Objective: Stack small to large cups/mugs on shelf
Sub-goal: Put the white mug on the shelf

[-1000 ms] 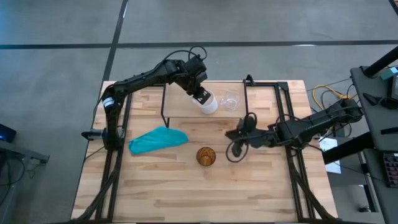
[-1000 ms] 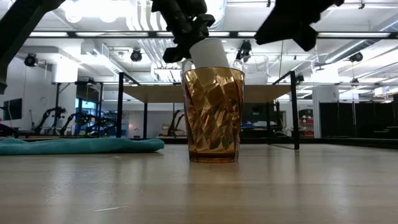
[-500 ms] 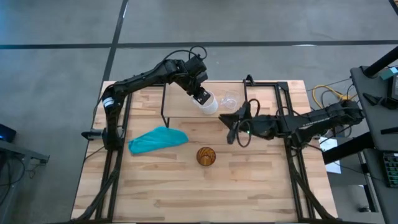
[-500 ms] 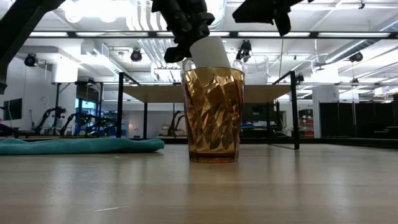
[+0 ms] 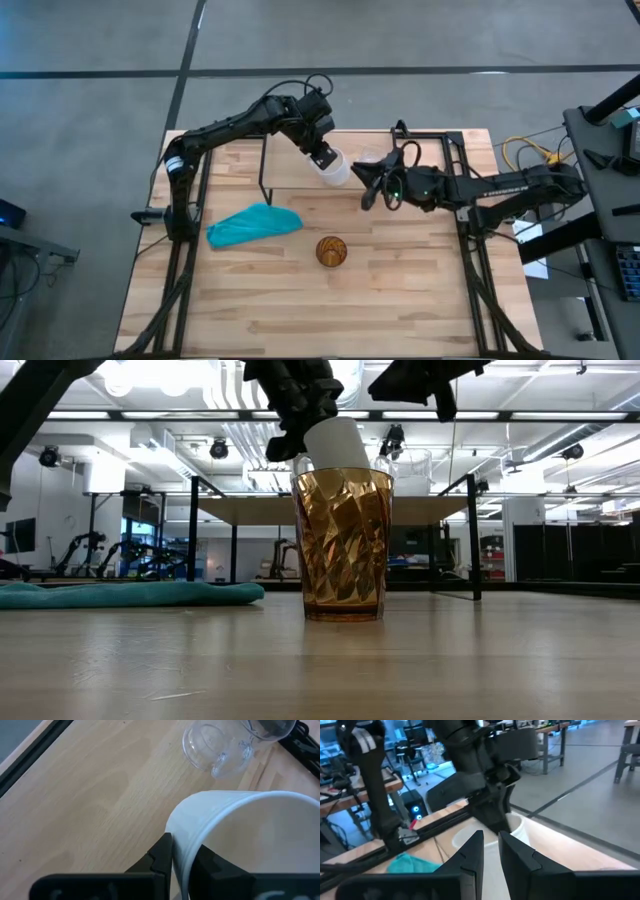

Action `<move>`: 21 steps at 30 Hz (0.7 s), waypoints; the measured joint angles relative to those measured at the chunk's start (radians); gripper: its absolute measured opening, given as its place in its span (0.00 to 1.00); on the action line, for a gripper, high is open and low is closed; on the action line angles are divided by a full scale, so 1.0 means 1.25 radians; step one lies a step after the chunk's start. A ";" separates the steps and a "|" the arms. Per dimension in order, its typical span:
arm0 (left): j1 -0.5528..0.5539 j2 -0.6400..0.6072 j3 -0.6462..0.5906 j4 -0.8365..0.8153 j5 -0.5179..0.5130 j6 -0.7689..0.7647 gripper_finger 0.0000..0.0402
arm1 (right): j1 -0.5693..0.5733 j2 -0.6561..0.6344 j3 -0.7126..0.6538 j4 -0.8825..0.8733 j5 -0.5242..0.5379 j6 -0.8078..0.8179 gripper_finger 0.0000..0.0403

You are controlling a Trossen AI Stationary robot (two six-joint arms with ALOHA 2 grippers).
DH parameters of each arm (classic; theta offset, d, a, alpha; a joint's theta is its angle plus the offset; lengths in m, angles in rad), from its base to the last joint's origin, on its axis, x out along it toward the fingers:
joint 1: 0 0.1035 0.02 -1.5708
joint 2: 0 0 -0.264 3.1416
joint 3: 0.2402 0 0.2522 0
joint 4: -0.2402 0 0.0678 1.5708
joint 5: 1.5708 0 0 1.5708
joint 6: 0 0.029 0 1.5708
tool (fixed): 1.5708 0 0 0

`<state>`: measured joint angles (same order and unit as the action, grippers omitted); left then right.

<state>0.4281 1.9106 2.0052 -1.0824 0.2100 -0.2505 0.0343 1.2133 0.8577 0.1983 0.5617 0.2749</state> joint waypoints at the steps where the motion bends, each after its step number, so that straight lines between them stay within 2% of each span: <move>1: 0.002 0.000 0.000 0.000 0.000 0.002 0.05 | -0.007 0.000 0.000 0.003 -0.009 0.000 0.14; 5: 0.003 0.000 0.000 0.001 0.000 0.002 0.09 | -0.025 0.000 0.000 0.020 -0.056 0.000 0.14; 12: 0.003 0.000 0.000 0.022 0.000 0.000 0.18 | -0.027 0.000 0.000 0.024 -0.057 0.001 0.14; 21: 0.004 0.000 -0.002 0.047 -0.002 -0.003 0.19 | -0.027 0.003 0.000 0.019 -0.058 0.004 0.14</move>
<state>0.4328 1.9106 2.0027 -1.0239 0.2079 -0.2543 0.0010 1.2171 0.8577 0.2220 0.4897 0.2794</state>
